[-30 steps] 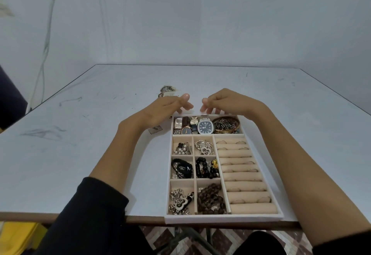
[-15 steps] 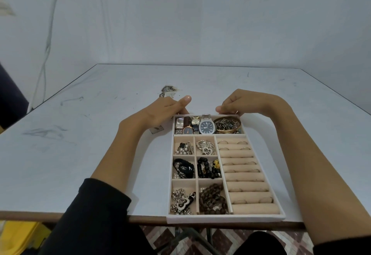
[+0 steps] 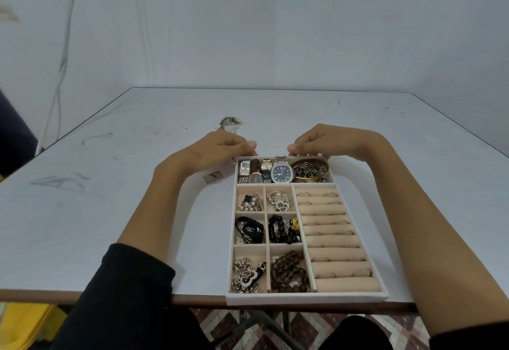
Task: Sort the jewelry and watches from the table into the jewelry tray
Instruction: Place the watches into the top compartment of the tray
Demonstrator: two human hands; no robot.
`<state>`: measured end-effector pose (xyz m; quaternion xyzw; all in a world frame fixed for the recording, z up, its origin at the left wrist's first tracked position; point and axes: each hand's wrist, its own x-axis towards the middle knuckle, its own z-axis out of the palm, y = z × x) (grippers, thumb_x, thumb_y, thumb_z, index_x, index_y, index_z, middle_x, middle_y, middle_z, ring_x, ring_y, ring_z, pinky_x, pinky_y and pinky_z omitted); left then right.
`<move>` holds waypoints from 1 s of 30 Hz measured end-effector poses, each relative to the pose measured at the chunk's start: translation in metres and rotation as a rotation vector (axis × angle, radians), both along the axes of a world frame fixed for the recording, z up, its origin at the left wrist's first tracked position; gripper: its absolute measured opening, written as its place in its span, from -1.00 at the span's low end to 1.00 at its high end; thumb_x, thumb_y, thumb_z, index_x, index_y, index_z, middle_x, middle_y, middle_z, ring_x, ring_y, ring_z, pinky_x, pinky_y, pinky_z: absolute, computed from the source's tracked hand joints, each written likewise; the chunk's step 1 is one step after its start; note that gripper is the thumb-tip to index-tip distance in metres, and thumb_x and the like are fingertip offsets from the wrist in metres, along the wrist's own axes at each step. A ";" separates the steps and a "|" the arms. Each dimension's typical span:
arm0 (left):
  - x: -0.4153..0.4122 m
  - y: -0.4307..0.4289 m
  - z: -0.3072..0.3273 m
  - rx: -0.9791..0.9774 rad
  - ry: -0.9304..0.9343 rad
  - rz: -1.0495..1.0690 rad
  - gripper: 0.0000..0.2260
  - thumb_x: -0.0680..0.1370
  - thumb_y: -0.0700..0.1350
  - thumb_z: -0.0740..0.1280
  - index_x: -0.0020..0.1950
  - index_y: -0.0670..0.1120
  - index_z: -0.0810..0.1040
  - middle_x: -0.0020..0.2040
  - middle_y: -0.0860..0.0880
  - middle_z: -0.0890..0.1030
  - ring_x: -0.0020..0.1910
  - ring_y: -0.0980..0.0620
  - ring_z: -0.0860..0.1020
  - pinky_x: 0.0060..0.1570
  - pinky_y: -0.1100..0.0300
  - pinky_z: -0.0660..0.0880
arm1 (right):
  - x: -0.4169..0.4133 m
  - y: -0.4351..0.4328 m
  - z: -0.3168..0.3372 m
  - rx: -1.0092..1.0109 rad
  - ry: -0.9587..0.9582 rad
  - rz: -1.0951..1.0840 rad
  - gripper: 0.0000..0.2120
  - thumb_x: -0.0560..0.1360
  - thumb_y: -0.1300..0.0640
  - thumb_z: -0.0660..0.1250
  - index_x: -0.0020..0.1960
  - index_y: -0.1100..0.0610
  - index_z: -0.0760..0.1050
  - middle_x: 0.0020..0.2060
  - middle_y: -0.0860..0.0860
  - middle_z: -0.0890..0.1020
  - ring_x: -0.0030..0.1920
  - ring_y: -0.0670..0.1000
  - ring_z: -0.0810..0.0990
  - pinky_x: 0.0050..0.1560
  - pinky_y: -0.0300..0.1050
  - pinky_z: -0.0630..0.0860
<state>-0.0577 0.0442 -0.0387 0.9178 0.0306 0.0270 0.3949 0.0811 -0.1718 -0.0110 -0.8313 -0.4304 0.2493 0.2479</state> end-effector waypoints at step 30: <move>-0.006 -0.015 0.012 -0.045 0.017 -0.133 -0.79 0.37 0.05 0.50 -0.01 0.13 0.69 0.08 0.19 0.59 0.10 0.28 0.52 0.12 0.23 0.34 | -0.021 0.011 0.011 0.049 0.008 0.002 -0.78 0.38 0.04 0.51 -0.03 0.11 0.64 -0.25 -0.13 0.67 -0.19 -0.21 0.60 -0.06 -0.23 0.47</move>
